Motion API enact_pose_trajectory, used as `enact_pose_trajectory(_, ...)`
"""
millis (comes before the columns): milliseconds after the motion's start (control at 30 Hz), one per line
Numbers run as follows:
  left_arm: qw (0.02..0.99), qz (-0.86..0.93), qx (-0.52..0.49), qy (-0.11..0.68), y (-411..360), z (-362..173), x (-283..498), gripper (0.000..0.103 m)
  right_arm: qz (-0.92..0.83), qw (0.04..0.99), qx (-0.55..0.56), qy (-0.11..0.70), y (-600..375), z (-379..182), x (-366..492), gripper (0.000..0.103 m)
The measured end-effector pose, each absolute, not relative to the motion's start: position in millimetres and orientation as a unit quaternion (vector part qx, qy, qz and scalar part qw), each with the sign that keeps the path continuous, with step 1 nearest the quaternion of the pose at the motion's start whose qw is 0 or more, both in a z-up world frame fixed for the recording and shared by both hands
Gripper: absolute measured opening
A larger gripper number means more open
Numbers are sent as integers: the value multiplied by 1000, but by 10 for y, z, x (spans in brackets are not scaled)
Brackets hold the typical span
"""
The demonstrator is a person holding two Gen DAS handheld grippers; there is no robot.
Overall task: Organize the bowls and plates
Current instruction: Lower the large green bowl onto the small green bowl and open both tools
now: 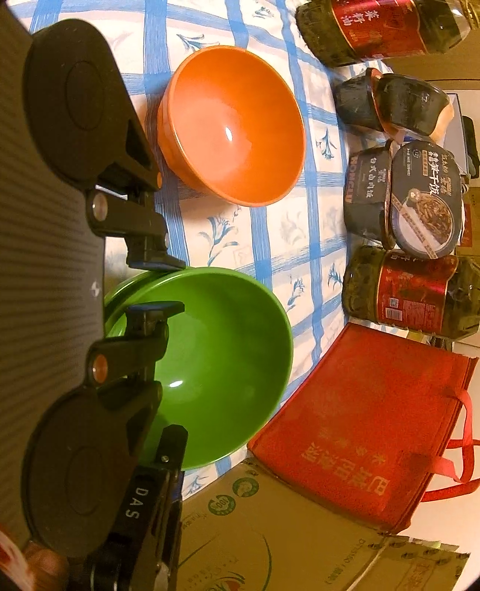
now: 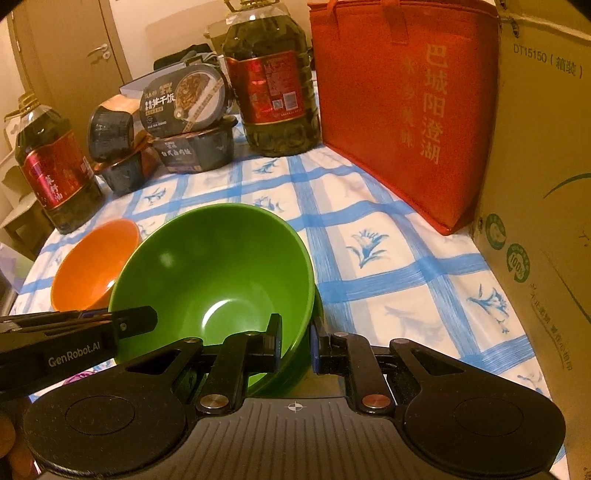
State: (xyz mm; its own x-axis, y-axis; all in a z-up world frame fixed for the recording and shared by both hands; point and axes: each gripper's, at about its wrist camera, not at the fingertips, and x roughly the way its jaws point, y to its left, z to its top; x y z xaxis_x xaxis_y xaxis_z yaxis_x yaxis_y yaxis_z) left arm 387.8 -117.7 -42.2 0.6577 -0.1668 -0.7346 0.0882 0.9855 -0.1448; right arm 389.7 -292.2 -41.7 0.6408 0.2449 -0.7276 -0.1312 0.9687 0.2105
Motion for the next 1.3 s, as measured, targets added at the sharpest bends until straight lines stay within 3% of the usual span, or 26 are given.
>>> enact_pose_trajectory(167,910,-66,-44,407,-1189,-441,3871,14,101,906,65,407,-2914,-428,3895,19)
enact_pose_trajectory(233,912,-65,-45,402,-1180,-440,3863,15,110,903,76,409,-2934,-447,3905,51)
enact_pose_trajectory(300,913,-67,-48,399,-1165,-421,3847,15,113,901,105,406,-3000,-461,3891,59)
enact_pose_trajectory(533,917,-65,-73,387,-1043,-248,3690,15,111,909,133,378,-3122,-301,3719,59)
enact_pose_trajectory(767,916,-65,-100,382,-929,-38,3303,22,102,908,157,376,-3195,-79,3319,60)
enact_pose_trajectory(900,915,-60,-108,384,-864,40,2987,32,98,905,155,384,-3171,1,3006,61)
enact_pose_trajectory(1067,912,-53,-116,389,-757,77,2533,36,99,902,153,391,-3103,76,2571,65)
enact_pose_trajectory(1300,908,-36,-123,399,-564,55,1932,51,111,900,132,401,-2889,126,2047,68)
